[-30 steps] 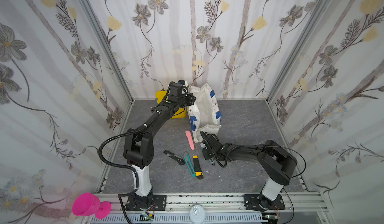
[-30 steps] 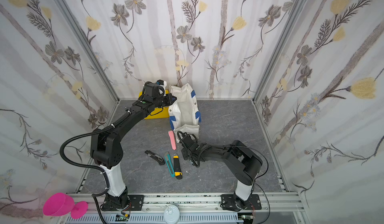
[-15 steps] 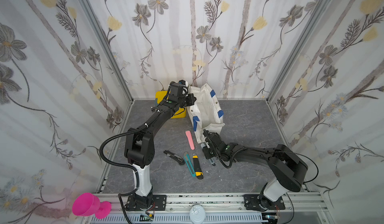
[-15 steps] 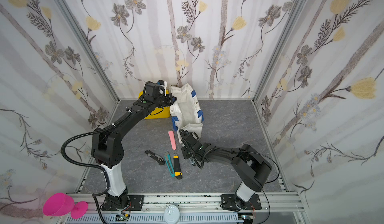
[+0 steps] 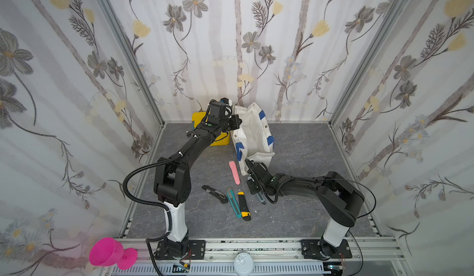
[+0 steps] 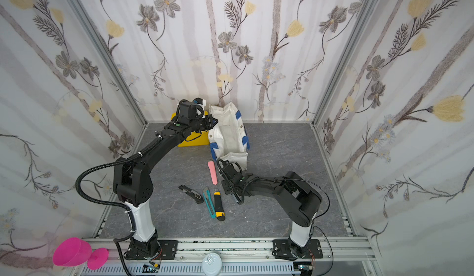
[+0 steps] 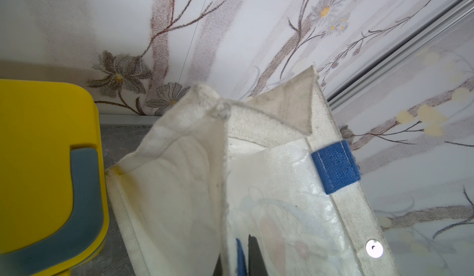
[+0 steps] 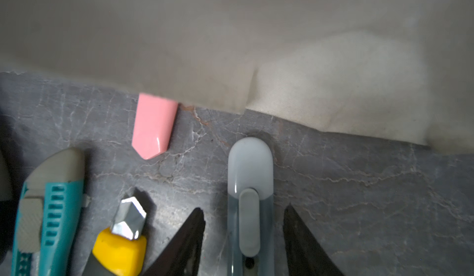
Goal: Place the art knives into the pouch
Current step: Pick up the utility knife at the center of the board.
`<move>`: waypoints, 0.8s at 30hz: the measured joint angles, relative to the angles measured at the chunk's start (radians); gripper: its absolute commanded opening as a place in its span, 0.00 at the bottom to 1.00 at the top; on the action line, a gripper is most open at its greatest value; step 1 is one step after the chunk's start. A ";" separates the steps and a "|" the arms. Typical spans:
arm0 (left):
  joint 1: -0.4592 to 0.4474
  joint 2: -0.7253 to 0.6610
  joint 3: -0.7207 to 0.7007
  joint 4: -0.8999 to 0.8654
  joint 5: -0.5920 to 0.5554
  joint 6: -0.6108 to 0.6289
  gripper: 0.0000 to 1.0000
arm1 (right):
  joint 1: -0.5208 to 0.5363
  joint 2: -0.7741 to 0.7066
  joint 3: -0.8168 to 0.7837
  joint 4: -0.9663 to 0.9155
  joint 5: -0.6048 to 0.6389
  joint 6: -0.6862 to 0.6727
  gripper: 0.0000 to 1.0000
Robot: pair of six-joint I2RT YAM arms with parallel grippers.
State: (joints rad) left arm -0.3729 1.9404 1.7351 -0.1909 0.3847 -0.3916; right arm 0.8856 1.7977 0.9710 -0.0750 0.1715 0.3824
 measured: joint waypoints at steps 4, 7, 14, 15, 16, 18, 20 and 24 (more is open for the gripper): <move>0.000 0.000 0.002 -0.003 -0.007 0.005 0.00 | -0.002 0.025 0.010 -0.003 0.008 -0.015 0.46; 0.000 0.001 0.008 -0.007 -0.008 0.007 0.00 | -0.003 0.032 0.013 0.000 0.011 -0.017 0.43; 0.001 0.011 0.013 -0.006 -0.010 0.009 0.00 | -0.005 0.061 0.033 0.032 0.018 -0.025 0.26; 0.002 0.011 0.013 -0.006 -0.011 0.014 0.00 | -0.005 0.062 0.035 0.035 0.018 -0.025 0.25; 0.002 0.013 0.013 -0.006 -0.011 0.015 0.00 | -0.006 0.062 0.035 0.035 0.018 -0.025 0.25; 0.002 0.015 0.013 -0.006 -0.011 0.015 0.00 | -0.006 0.053 0.029 0.035 0.017 -0.025 0.24; 0.003 0.018 0.013 -0.007 -0.010 0.015 0.00 | -0.007 0.028 0.013 0.016 0.016 -0.024 0.25; 0.003 0.022 0.013 -0.008 -0.010 0.015 0.00 | -0.008 -0.047 -0.021 0.006 0.016 -0.020 0.25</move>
State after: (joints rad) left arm -0.3702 1.9625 1.7485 -0.1989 0.3748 -0.3763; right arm 0.8776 1.7512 0.9497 -0.0692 0.1879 0.3626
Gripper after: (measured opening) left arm 0.068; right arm 0.269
